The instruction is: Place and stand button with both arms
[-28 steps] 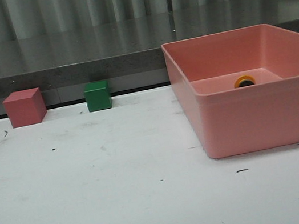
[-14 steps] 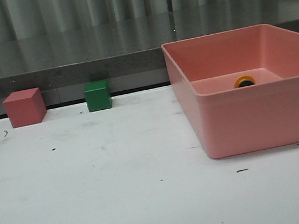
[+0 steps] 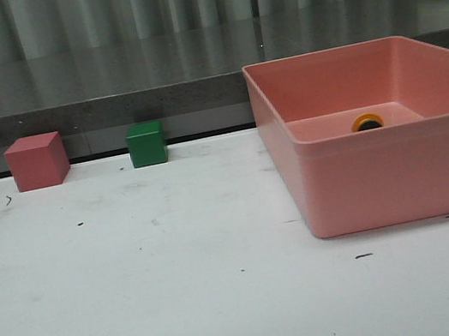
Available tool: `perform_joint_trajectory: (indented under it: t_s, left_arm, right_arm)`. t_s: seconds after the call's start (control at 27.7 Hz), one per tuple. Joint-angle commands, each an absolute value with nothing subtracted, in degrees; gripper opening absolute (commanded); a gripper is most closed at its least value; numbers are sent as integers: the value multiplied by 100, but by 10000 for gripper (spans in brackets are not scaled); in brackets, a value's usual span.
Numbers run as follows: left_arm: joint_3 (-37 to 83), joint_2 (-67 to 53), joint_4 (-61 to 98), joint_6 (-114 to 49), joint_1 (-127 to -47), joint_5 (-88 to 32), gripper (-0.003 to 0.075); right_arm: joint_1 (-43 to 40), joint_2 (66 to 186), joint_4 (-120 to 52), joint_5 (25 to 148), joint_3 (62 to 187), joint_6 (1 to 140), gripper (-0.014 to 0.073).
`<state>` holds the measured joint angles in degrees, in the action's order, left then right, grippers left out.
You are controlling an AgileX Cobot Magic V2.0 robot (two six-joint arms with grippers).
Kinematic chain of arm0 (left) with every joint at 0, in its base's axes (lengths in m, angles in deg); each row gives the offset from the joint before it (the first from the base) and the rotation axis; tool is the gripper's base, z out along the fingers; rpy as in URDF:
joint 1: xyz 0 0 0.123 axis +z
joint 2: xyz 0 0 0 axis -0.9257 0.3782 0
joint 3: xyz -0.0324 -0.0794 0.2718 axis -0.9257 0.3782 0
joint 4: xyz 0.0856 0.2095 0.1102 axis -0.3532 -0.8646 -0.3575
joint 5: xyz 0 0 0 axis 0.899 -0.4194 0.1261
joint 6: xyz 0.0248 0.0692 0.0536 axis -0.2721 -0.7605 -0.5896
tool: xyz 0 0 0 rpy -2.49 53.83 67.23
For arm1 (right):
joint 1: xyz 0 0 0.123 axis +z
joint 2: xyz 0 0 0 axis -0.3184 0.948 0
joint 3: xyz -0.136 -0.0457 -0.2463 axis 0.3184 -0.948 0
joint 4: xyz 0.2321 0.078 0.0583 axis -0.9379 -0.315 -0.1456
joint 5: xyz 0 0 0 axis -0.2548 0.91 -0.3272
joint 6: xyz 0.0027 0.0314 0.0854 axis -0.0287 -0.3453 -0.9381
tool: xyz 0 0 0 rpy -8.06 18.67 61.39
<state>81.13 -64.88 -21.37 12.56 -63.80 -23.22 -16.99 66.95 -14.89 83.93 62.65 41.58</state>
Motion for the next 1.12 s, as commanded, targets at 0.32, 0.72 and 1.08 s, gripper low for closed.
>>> perform_joint_trajectory:
  t_s: [0.32,0.72,1.08]
  left_arm:
    - [8199,-6619,-1920,1308,-6370,4,-20]
    - [6913,-6405,-1389,1711,-6370,-932,-20]
    - [5462,-4979,-1389,1711,-6370,-2667,-20]
  right_arm:
    - [-1723,6594,-1489,6867,6305,4197,-61]
    - [-1723,6645,-1489,7139,7451,4197,-61]
    - [-1723,7859,-1563,8896,9202,4197,-59]
